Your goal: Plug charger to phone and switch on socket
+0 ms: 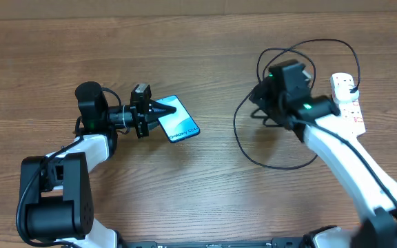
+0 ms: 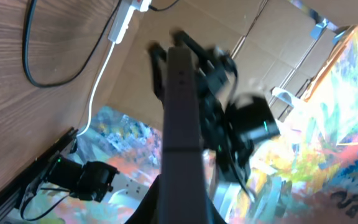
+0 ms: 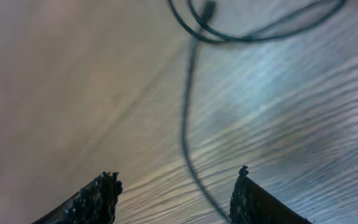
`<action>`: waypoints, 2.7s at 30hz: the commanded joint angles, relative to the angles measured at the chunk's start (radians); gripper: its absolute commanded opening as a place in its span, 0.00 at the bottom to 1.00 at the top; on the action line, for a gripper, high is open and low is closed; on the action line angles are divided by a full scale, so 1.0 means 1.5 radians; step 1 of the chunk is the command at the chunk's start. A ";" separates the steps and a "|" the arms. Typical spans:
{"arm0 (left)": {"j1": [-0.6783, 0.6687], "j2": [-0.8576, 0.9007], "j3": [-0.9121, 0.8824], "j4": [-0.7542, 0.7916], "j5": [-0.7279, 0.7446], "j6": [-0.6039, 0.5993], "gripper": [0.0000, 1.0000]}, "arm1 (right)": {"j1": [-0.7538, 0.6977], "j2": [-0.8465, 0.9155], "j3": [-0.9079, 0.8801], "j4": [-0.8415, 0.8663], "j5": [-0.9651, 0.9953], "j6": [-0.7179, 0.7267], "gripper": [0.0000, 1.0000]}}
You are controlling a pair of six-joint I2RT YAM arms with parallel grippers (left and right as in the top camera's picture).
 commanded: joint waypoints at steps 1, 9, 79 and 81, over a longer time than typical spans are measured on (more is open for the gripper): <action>-0.003 -0.001 0.015 0.005 0.023 0.005 0.10 | -0.003 0.090 0.065 0.004 0.010 -0.011 0.60; -0.003 -0.001 0.015 0.005 0.015 0.005 0.04 | -0.003 0.286 0.182 0.034 0.118 -0.006 0.54; -0.003 -0.001 0.015 0.004 -0.022 0.031 0.04 | 0.035 0.396 0.249 -0.270 0.002 -0.229 0.31; -0.003 -0.001 0.015 0.004 -0.022 0.031 0.04 | 0.039 0.396 0.233 -0.270 0.002 -0.203 0.28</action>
